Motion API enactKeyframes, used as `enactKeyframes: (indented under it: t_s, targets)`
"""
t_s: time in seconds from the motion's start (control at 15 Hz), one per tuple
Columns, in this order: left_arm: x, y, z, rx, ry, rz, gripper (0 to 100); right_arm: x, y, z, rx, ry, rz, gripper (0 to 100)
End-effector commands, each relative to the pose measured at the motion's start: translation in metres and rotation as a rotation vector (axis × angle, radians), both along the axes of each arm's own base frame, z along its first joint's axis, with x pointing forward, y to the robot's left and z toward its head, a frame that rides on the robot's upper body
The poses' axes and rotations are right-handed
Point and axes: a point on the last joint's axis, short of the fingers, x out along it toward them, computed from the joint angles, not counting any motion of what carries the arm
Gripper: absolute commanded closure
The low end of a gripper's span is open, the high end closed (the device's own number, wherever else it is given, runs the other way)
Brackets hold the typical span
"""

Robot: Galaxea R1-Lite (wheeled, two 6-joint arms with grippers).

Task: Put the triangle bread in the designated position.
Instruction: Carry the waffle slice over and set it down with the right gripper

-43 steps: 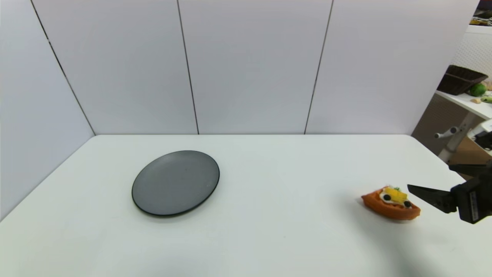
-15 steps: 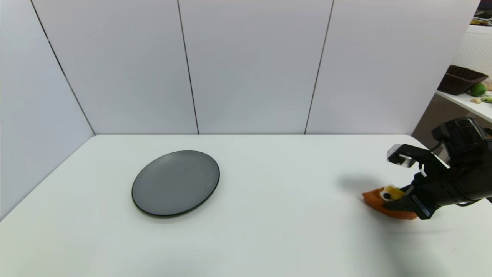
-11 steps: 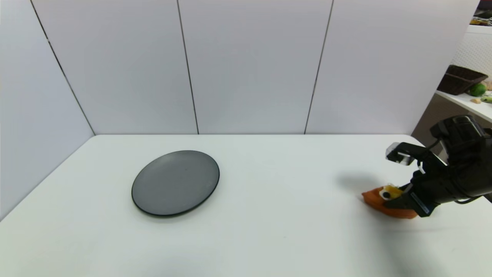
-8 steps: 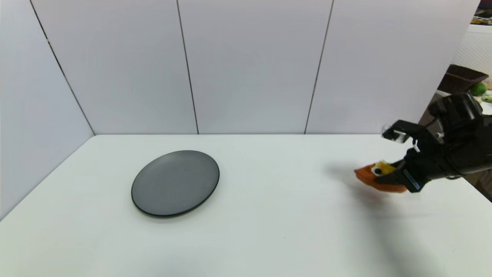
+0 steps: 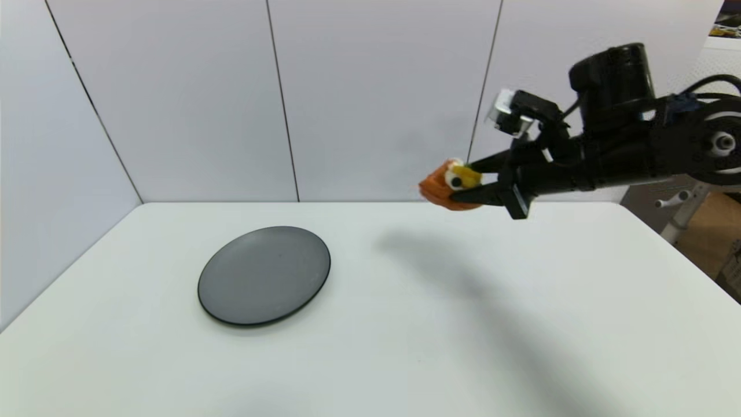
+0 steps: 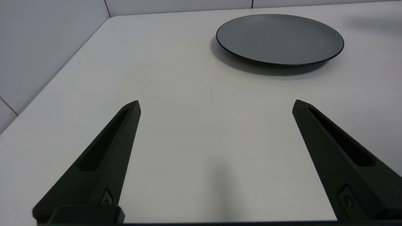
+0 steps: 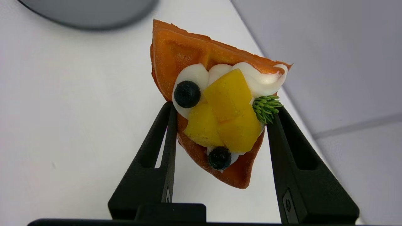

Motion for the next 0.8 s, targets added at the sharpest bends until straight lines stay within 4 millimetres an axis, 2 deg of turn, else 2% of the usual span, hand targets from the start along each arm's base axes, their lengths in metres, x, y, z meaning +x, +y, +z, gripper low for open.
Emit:
enactKeyframes:
  t_s: [0.07, 0.27, 0.47, 0.8]
  targets:
    - [0.000, 0.000, 0.000, 0.000, -0.001, 0.001, 0, -0.015, 0.109, 0.013, 0.053, -0.090, 0.286, 100]
    - [0.000, 0.000, 0.000, 0.000, -0.001, 0.001, 0, -0.040, 0.169, 0.001, 0.056, -0.076, 0.433, 100]
    - [0.000, 0.000, 0.000, 0.000, 0.001, 0.001, 0, -0.066, 0.211, -0.027, 0.003, -0.024, 0.516, 100]
    - [0.000, 0.000, 0.000, 0.000, -0.001, 0.001, 0, -0.080, 0.247, -0.070, -0.076, 0.065, 0.471, 100]
